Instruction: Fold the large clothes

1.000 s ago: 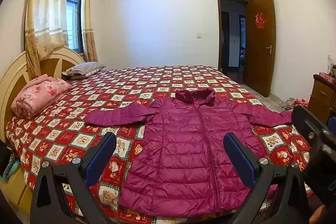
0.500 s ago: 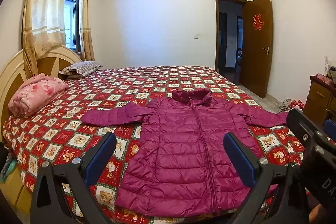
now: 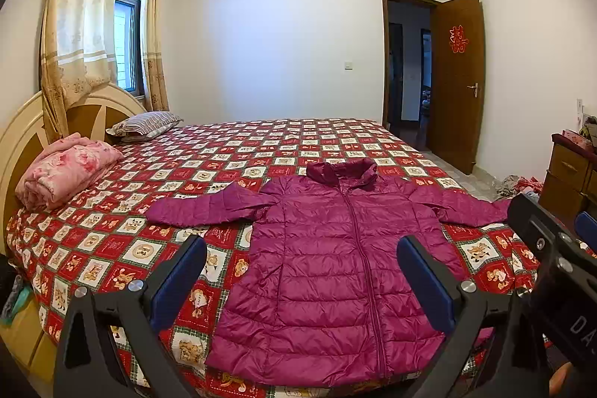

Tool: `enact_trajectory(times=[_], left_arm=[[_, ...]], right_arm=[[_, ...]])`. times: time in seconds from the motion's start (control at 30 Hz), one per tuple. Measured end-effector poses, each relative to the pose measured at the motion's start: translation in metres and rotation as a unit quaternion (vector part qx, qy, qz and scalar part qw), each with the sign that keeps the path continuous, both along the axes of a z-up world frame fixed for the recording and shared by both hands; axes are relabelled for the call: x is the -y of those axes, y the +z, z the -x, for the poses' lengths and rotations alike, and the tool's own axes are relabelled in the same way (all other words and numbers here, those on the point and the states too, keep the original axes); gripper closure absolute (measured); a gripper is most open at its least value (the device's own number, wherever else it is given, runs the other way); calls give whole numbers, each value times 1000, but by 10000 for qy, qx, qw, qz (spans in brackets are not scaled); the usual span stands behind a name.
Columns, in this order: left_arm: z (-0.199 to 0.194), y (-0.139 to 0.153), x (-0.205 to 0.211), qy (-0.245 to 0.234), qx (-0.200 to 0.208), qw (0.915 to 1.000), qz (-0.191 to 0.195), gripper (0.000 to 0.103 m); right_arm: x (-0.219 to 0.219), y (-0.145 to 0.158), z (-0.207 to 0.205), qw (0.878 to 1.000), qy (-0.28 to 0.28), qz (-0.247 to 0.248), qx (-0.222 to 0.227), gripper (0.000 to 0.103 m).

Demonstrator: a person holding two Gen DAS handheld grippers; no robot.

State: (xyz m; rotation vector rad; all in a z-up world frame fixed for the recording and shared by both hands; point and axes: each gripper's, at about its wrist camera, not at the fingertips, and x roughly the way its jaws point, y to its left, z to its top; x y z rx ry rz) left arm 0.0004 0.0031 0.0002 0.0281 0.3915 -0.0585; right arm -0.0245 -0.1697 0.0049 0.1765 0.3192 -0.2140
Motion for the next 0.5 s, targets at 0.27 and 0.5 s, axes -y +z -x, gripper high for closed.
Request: enact_trajectory(times=[0.27,0.5], left_arm=[[0,0,0,6,5,10000,2,1],[1,0,0,0,-1,10000,-1,1]], right_arm=[[-1,-1,0,10000,18,5,-9,0],[-2,-1,0,10000,27,2,-21,0]])
